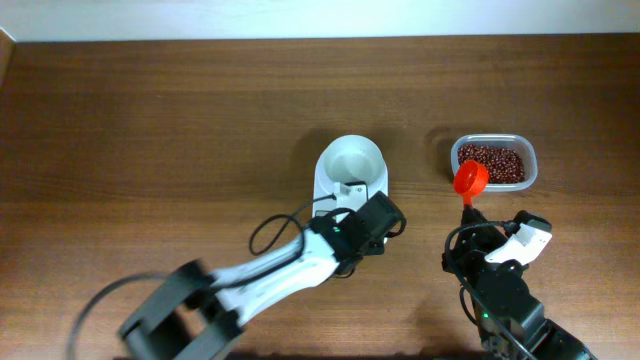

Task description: Scoop and weigh 50g on scale

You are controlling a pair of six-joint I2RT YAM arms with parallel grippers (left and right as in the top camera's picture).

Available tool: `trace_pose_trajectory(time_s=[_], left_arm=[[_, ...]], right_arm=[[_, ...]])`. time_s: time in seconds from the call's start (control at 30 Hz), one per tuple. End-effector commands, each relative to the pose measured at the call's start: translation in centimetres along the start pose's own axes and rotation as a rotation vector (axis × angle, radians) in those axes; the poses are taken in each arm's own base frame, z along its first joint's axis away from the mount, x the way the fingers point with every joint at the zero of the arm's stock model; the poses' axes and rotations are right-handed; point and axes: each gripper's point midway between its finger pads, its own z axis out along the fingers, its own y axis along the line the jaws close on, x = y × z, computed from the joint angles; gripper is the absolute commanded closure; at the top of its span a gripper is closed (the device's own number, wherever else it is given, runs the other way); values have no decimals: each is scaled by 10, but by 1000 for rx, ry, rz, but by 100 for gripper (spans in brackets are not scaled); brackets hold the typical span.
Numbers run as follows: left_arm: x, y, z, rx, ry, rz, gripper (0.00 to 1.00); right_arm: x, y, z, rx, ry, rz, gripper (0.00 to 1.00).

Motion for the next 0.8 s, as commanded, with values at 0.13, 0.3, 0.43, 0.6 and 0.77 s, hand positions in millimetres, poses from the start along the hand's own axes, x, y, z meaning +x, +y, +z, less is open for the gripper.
trace_pose_trajectory(time_s=[0.13, 0.3, 0.43, 0.6, 0.77], left_arm=[[-52, -11, -100, 138, -216, 73, 100], [-45, -4, -82, 80, -192, 55, 100], [-23, 3, -41, -5, -110, -8, 100], [-8, 4, 7, -53, -68, -30, 100], [-6, 5, 18, -64, -68, -28, 100]], right_arm=[[-7, 5, -4, -18, -10, 9, 96], [-7, 5, -4, -18, -10, 9, 96], [-7, 5, -4, -19, -10, 9, 96], [-7, 5, -4, -19, -10, 9, 96], [-7, 5, -4, -19, -10, 9, 96]])
